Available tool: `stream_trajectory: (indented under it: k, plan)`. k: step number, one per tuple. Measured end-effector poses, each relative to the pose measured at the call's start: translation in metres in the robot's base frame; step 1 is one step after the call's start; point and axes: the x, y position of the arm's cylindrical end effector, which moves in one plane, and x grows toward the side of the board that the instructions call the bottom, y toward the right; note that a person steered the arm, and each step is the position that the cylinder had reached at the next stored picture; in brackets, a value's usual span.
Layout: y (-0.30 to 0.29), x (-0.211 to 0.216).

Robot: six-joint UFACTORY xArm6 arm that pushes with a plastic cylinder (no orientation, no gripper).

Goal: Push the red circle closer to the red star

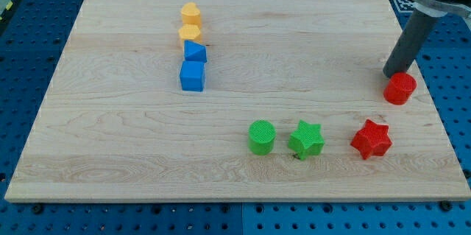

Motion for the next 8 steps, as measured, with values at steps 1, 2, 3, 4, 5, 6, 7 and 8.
stream_trajectory:
  k: [1, 2, 3, 4, 5, 6, 7, 8]
  plan:
    - [0.000, 0.019]
    - [0.000, 0.040]
    - [0.000, 0.058]
    - [0.000, 0.071]
    - [0.000, 0.073]
    - [0.000, 0.074]
    - [0.000, 0.079]
    - [0.000, 0.081]
